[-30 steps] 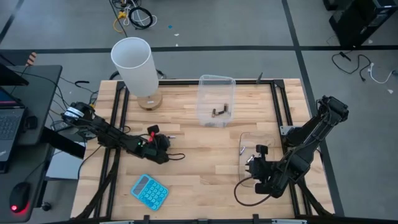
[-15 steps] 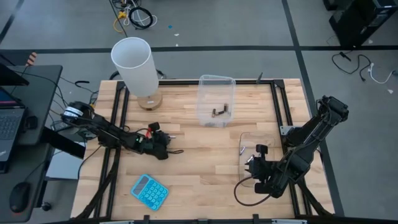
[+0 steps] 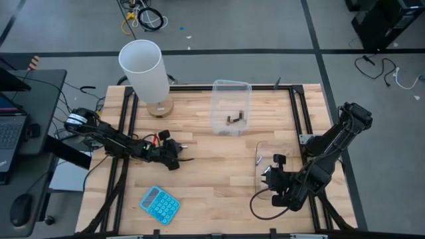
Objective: Sort batteries
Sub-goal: Put the silver battery into the bottom transparent bin
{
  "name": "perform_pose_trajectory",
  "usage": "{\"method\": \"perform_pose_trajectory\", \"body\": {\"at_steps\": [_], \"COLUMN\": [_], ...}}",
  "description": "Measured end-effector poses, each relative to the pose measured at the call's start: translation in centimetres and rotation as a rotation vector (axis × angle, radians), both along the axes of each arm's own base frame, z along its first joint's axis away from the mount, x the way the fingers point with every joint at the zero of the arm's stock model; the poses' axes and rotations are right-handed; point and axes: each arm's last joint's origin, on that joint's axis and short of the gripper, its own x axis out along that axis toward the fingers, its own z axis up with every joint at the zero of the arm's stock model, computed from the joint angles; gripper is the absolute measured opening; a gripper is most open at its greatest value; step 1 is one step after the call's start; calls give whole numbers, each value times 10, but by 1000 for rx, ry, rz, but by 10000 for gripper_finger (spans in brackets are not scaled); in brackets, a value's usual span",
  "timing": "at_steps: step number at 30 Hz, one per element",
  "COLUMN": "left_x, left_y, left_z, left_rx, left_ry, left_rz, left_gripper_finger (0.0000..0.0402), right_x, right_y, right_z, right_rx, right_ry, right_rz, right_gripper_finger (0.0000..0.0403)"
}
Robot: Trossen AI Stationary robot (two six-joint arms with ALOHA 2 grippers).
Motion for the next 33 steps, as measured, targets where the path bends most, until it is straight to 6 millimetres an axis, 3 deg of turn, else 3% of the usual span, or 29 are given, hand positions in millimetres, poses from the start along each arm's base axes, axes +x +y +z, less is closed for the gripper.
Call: {"method": "perform_pose_trajectory", "body": {"at_steps": [9,33], "left_x": [1,15], "left_y": [-1,-8], "left_z": [0,12], "left_rx": [-14,-86], "left_ry": [-17,-205], "left_rz": [-6,-82], "left_gripper_finger": [12,3], "right_x": [0,0], "right_y": [0,0], "right_z": [0,0], "right_rx": [0,5], "right_ry": [0,-5], "right_rz": [0,0], "right_gripper_finger": [80,80]}}
